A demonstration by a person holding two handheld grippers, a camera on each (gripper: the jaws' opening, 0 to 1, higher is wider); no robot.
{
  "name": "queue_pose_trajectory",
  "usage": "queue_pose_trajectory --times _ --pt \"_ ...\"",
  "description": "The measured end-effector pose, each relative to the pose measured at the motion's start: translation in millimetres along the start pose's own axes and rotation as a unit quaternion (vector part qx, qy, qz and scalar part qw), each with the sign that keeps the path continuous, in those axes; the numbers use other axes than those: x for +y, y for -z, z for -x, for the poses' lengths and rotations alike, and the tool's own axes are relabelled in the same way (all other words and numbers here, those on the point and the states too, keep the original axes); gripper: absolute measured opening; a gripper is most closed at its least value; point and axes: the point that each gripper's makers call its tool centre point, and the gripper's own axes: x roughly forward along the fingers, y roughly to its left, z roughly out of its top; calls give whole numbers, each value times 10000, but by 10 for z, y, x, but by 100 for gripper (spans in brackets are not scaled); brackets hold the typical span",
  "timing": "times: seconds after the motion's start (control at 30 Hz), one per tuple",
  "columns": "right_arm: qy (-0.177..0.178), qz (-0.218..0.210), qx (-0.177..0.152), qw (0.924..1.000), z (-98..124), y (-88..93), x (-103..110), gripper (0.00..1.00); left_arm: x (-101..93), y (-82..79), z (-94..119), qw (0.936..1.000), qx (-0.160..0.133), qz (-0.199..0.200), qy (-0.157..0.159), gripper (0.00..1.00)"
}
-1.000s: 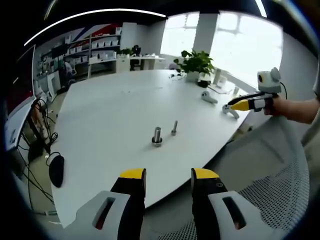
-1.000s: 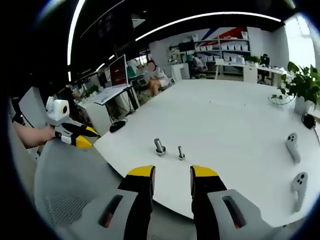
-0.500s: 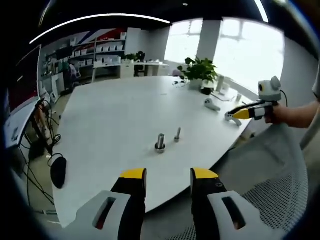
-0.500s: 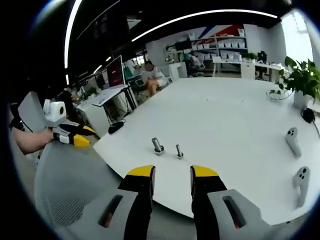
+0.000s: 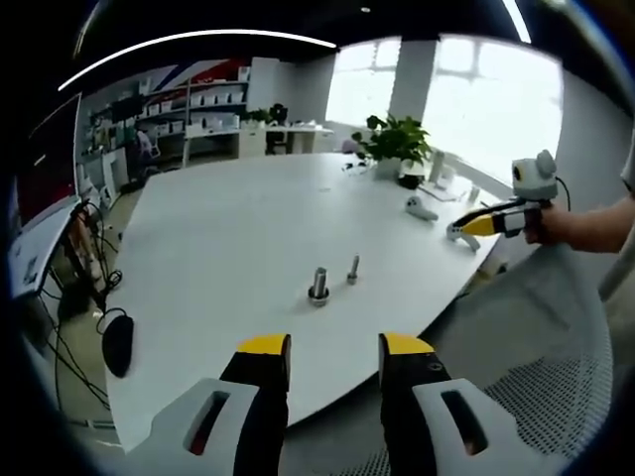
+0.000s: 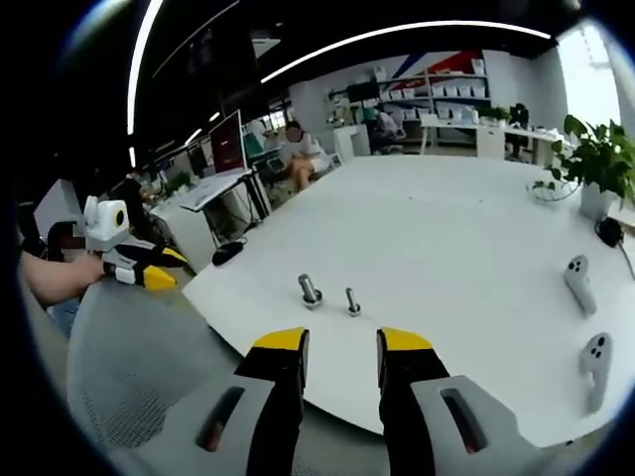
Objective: Place the washer onto the threaded stud by aligning its center hole with the stud, sliding it down to the base, and recovering from edge contact or off-axis alignment until the washer reaches the visible bottom stop.
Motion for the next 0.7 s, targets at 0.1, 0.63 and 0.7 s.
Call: queue_pose_trajectory --times 0.1,0.63,0.7 --pt "-20 -94 21 10000 8 33 5 30 -1 38 -3 10000 65 4 -6 34" --pt "78 -64 85 9999 16 52 -28 30 0 76 -8 9998 178 12 -23 35" --pt "83 31 136 9999 9 64 -4 30 -7 77 -11 9998 178 -17 -5 35"
